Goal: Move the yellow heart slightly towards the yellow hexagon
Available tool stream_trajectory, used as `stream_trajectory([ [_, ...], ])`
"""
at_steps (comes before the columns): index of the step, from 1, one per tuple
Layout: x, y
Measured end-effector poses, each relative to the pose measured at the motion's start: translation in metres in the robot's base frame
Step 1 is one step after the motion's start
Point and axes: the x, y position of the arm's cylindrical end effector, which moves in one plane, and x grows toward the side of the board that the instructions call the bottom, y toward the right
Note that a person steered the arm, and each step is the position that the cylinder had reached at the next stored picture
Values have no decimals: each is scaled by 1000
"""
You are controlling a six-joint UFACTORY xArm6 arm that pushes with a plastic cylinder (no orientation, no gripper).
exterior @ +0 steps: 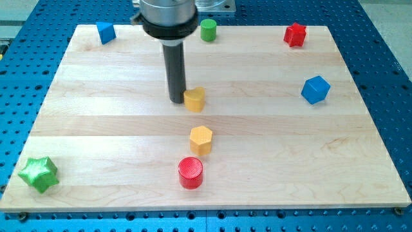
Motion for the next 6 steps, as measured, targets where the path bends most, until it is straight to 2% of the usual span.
stream_trajectory([
  [2, 8, 10],
  [3, -14, -6],
  [4, -30, 32],
  [6, 8, 37],
])
